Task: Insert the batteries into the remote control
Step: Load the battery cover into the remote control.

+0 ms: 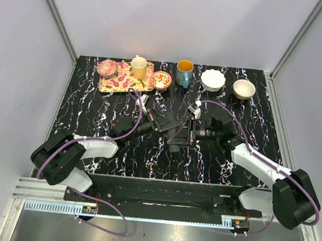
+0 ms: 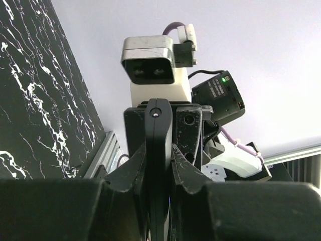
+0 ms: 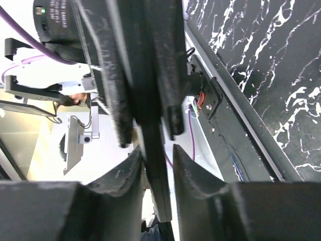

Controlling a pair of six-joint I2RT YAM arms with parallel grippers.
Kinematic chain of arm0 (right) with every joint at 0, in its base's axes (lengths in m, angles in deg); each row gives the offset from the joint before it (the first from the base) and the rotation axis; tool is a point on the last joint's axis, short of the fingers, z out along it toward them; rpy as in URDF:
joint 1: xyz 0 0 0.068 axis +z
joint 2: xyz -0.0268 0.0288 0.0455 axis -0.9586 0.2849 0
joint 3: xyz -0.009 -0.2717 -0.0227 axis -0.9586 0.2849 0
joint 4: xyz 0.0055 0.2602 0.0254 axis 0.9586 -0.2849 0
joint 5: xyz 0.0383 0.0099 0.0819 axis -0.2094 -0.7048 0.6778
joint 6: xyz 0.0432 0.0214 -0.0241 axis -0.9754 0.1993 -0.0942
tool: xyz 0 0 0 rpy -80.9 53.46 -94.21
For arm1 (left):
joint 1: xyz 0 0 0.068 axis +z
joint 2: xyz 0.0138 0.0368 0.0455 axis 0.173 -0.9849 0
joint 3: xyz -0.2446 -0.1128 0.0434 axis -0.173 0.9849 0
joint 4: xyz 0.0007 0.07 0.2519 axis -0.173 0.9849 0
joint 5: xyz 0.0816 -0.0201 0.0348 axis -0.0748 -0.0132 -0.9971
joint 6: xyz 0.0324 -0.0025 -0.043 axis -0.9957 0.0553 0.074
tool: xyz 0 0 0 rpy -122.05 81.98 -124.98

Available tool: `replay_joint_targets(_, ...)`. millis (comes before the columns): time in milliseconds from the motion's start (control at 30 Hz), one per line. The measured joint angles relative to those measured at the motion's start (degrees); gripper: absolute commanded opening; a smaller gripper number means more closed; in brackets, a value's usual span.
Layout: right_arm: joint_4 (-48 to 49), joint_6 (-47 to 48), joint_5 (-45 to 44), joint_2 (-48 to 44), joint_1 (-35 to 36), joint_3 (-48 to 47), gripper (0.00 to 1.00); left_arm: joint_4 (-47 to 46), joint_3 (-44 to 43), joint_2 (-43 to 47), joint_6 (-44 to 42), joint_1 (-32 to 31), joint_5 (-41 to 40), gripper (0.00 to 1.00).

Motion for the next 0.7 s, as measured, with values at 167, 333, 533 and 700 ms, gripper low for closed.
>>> replay_joint_targets(167,3.0,-0.9,-0.4,-1.8,0.2,0.8,0.0,-0.7,0.0,0.0,1.5,-0.1,-0.2,0.08)
replay_joint_targets(333,2.4,-0.7,-1.8,-3.5,0.4,1.2,0.0,-1.5,0.1,0.0,2.1,0.4,0.5,0.98)
replay_joint_targets(533,-25.3,13.5,-15.5,-8.6,0.2,-11.6,0.0,-2.4,6.2,3.2,4.5,11.9,1.2,0.99)
replay_joint_targets(700,-49.8,25.1,-40.6,-5.9,0.9,-27.6,0.0,9.1,8.5,15.8,0.3,21.1,0.6,0.99)
